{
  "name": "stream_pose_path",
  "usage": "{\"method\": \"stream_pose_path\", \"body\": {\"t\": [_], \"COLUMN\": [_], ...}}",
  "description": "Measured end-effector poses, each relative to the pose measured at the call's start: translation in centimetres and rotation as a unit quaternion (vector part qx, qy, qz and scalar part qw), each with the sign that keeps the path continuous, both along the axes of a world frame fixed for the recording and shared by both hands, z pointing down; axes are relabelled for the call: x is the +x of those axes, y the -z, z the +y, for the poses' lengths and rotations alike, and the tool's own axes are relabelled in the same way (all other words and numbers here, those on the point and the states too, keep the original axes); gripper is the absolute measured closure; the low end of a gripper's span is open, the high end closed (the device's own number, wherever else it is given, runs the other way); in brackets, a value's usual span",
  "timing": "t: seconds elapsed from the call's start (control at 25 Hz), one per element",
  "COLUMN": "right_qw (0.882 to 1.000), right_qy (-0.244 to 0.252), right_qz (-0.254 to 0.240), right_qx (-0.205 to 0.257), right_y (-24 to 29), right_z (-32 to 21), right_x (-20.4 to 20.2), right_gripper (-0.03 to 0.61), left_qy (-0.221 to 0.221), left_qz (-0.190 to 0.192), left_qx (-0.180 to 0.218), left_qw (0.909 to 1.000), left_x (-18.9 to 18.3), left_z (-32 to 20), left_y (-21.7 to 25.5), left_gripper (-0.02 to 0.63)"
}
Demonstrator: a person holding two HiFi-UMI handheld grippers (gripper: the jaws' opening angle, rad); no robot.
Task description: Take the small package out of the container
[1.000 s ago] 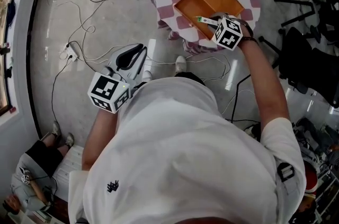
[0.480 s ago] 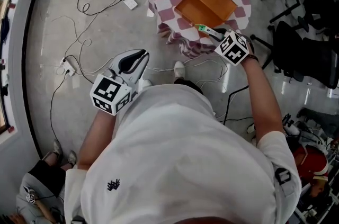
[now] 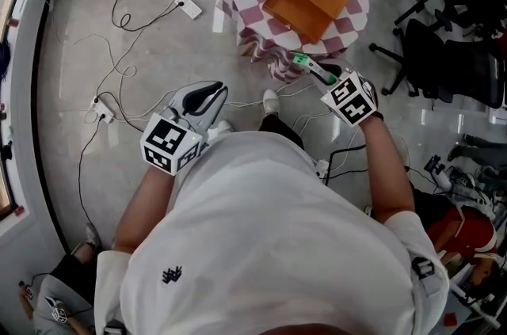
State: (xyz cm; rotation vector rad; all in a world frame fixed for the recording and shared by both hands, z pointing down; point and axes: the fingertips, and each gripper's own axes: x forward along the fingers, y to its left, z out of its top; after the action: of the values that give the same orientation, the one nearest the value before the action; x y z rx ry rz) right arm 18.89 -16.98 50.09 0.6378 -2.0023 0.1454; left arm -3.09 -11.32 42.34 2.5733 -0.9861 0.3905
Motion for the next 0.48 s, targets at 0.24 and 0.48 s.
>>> {"method": "stream_pose_path", "body": {"t": [0.24,0.48], "right_qw": [0.999,0.999], "right_qy": [-0.027,-0.041], "right_qz": [-0.017,-0.021], "right_qx": [0.002,0.0], "right_y": [1.2,1.1], "right_z": [4.7,8.0], "right_x": [-1.3,-1.8], "right_gripper": [0.486,0.486], "left_qy": [-0.021,-0.028], "left_qz": [0.001,0.006], "left_qx": [-0.002,-0.002], "left_qw": [0.9998,0.9996], "left_x": [-0.1,-0.2], "left_z": [2.7,4.7], "left_y": [-0.9,-1.4], "left_gripper": [0.514,0.514]}}
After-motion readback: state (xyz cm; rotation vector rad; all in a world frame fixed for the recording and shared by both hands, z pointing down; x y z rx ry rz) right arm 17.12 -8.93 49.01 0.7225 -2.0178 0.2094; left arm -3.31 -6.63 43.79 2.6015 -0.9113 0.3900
